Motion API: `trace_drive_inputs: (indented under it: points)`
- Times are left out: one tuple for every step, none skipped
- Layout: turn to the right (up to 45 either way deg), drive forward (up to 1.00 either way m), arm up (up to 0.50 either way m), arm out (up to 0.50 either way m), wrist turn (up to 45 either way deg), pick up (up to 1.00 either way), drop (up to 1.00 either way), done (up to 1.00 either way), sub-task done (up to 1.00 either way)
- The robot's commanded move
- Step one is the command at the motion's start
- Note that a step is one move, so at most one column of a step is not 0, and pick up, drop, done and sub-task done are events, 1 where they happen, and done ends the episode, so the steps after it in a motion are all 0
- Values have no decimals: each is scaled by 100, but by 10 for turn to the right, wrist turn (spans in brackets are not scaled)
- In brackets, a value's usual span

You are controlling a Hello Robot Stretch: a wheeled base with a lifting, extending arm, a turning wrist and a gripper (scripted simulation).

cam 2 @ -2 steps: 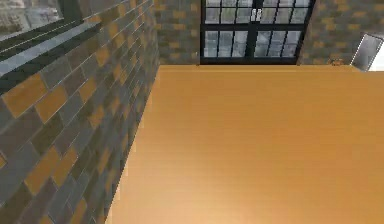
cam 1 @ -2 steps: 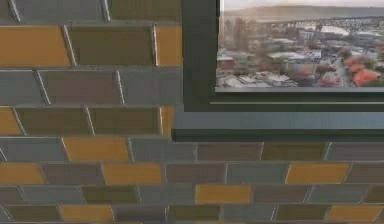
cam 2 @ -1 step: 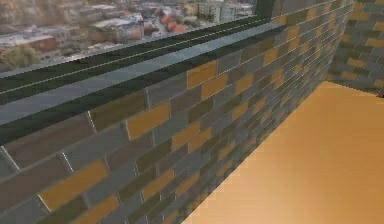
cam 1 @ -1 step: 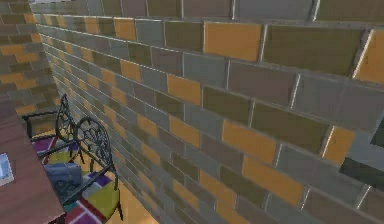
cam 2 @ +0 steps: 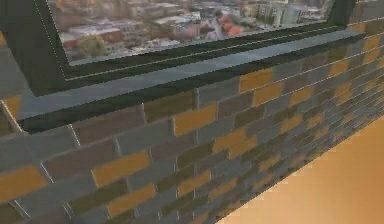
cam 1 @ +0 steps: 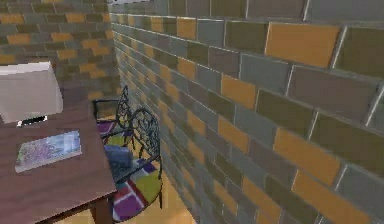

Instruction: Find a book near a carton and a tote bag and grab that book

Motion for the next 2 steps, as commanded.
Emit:
trace_drive_inputs:
  points:
    - [0, 20, 0, 0, 0, 0, 0, 0, 0]
    - [-450, 0, 0, 0, 0, 0, 0, 0, 0]
